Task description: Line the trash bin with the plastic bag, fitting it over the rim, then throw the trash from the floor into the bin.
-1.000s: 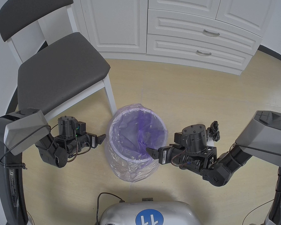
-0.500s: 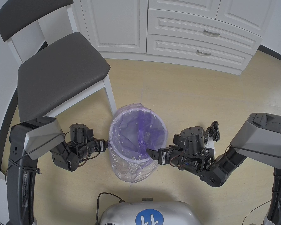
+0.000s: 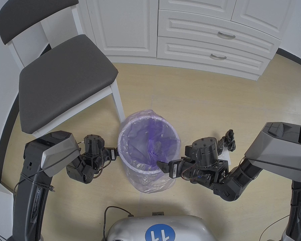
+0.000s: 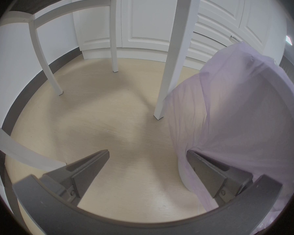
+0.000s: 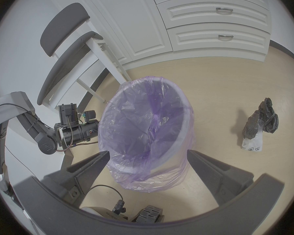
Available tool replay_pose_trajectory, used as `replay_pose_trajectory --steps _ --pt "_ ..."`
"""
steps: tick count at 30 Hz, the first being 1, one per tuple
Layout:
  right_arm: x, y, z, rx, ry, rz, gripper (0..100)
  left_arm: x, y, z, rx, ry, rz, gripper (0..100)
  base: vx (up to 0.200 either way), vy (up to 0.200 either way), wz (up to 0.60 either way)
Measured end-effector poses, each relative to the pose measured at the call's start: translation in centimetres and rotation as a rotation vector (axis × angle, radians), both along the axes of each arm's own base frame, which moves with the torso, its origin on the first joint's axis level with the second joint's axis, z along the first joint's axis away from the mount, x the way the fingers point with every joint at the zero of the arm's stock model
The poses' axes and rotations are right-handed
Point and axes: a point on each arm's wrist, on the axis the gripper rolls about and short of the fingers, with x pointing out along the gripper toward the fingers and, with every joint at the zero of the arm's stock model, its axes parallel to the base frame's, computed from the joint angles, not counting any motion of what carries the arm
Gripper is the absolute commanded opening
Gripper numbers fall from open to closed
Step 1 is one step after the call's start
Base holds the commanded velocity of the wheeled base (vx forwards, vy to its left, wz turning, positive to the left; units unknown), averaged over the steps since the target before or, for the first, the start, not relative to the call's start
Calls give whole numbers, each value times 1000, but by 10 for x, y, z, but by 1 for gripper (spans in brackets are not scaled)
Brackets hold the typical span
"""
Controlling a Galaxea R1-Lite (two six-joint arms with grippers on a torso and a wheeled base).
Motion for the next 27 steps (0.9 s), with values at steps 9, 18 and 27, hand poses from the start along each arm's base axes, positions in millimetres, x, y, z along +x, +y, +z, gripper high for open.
replay_pose_trajectory --steps 9,18,27 --pt "1 0 1 2 -13 -10 100 7 13 9 -5 -29 27 100 0 0 0" --pt "2 1 3 18 -39 -13 100 29 16 1 -3 -80 101 100 0 0 0" --pt "2 0 -1 11 -36 -22 100 32 11 -19 -33 -64 109 100 0 0 0"
